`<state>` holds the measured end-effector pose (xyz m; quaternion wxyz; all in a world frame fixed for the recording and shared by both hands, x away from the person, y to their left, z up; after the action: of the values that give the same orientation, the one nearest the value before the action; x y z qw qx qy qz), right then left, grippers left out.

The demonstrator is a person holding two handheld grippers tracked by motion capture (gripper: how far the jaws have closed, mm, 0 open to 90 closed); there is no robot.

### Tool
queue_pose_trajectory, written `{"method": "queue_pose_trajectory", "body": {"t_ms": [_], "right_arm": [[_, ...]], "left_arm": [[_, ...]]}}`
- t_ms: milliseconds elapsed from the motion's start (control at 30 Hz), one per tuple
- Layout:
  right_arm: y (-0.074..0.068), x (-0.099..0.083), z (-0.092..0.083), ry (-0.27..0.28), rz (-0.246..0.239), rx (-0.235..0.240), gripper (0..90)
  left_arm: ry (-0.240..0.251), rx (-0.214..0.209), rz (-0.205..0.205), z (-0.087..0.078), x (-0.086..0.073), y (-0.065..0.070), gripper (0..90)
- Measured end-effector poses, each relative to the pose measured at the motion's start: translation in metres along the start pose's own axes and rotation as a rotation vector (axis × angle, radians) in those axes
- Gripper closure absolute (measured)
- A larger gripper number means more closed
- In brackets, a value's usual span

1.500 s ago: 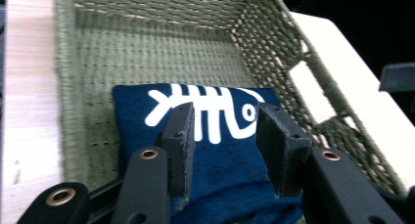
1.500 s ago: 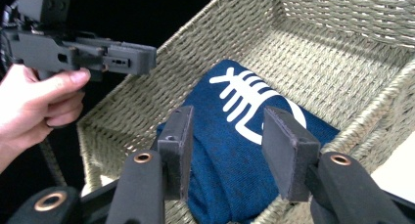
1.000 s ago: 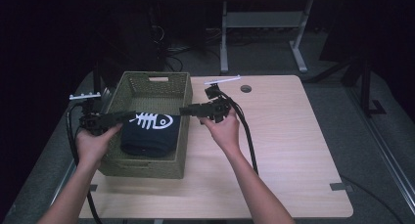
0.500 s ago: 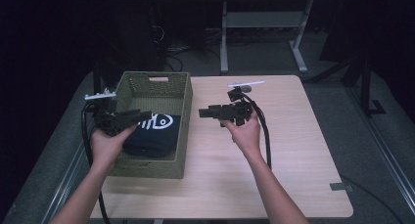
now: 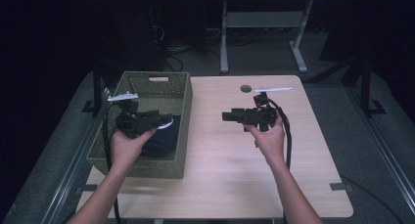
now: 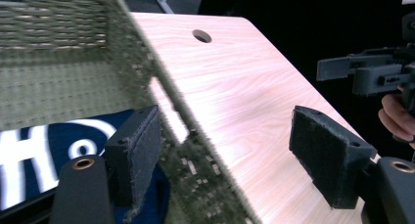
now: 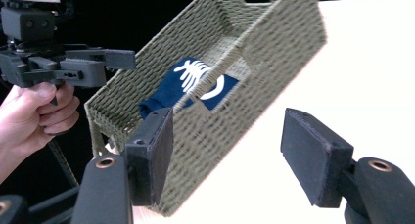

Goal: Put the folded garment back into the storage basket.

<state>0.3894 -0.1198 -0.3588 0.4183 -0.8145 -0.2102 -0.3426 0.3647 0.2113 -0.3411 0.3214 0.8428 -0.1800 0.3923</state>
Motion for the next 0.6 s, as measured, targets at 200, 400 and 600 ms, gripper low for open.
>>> {"method": "queue_pose_trajectory", "body": {"t_ms": [200,400,600], "right_arm": [[0.012,-0.008,-0.028,0.026,0.018,-0.032,36.1],[0.02,-0.015,-0.049,0.037,0.021,-0.062,34.9],[0.028,-0.024,-0.07,0.047,0.028,-0.093,34.0]], "left_arm": [[-0.007,-0.019,0.028,0.02,-0.001,0.019,24.1],[-0.009,-0.051,0.05,0.036,-0.006,0.039,23.2],[-0.012,-0.071,0.082,0.051,-0.012,0.061,22.8]]}}
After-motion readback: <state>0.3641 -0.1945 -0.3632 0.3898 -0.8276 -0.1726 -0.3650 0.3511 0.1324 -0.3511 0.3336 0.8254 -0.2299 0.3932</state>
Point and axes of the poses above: each handheld gripper's, and its own axes: z roughly forward along the jaws, x roughly out of its top, y roughly to its right, the point moved 3 cm from there along z, roughly forward along the jaws
